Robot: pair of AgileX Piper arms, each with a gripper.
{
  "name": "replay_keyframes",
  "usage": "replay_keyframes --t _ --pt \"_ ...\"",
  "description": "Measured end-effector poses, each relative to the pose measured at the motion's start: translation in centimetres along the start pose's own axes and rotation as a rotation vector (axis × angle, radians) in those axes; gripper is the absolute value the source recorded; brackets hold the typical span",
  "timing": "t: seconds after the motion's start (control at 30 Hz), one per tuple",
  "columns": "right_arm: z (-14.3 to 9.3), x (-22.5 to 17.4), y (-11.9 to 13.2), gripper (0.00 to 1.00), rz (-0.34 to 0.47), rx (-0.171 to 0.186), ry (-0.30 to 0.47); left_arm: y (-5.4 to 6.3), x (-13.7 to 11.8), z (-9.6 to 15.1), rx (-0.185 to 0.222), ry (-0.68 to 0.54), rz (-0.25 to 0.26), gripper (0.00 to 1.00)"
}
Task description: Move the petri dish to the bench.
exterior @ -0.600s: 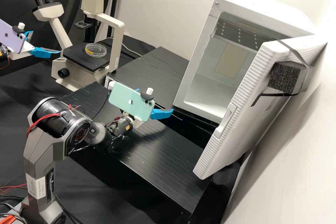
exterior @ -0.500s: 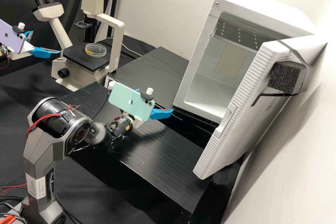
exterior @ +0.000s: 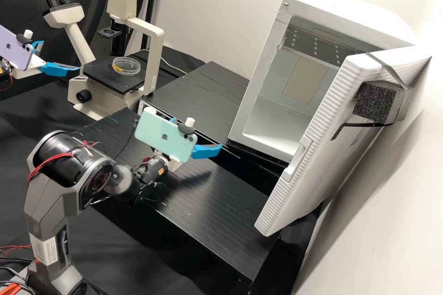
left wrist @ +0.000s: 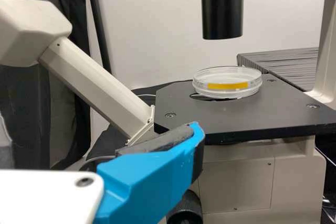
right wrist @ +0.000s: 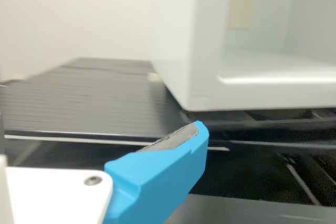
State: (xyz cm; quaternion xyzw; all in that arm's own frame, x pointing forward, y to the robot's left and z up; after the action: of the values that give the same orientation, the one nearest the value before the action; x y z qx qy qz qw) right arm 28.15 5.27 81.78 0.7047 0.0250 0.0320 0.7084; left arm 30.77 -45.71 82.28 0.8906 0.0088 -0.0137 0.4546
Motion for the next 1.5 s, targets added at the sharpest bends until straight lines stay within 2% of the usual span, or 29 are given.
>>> replay_keyframes --t 0.2,0.43,0.6,0.73,0.83,1.07,1.17,1.27,1.33,1.5 --pt "-3.4 -0.7 -2.1 1.00 -0.068 0.013 0.133 0.0 0.0 0.0 0.000 0.000 0.000 1.00" --pt "-7.7 -0.6 -3.9 1.00 -0.124 -0.007 0.287 0.0 0.0 0.0 0.000 0.000 0.000 1.00" --pt "-11.0 0.4 -4.4 1.00 -0.141 0.012 0.376 0.0 0.0 0.0 0.000 0.000 0.000 1.00" --pt "-13.1 1.4 -5.3 1.00 -0.169 0.022 0.418 0.0 0.0 0.0 0.000 0.000 0.000 1.00" --pt "-14.4 2.4 -6.5 1.00 -0.206 0.014 0.430 0.0 0.0 0.0 0.000 0.000 0.000 1.00" --pt "-17.0 4.9 -10.4 1.00 -0.313 -0.060 0.429 0.0 0.0 0.0 0.000 0.000 0.000 1.00" --pt "-17.8 6.1 -11.7 1.00 -0.339 -0.098 0.424 0.0 0.0 0.0 0.000 0.000 0.000 1.00" --pt "-18.7 7.5 -12.3 1.00 -0.343 -0.117 0.413 0.0 0.0 0.0 0.000 0.000 0.000 1.00" --pt "-19.0 8.5 -12.6 1.00 -0.341 -0.115 0.396 0.0 0.0 0.0 0.000 0.000 0.000 1.00" --pt "-20.1 10.7 -13.0 1.00 -0.334 -0.077 0.353 0.0 0.0 0.0 0.000 0.000 0.000 1.00"
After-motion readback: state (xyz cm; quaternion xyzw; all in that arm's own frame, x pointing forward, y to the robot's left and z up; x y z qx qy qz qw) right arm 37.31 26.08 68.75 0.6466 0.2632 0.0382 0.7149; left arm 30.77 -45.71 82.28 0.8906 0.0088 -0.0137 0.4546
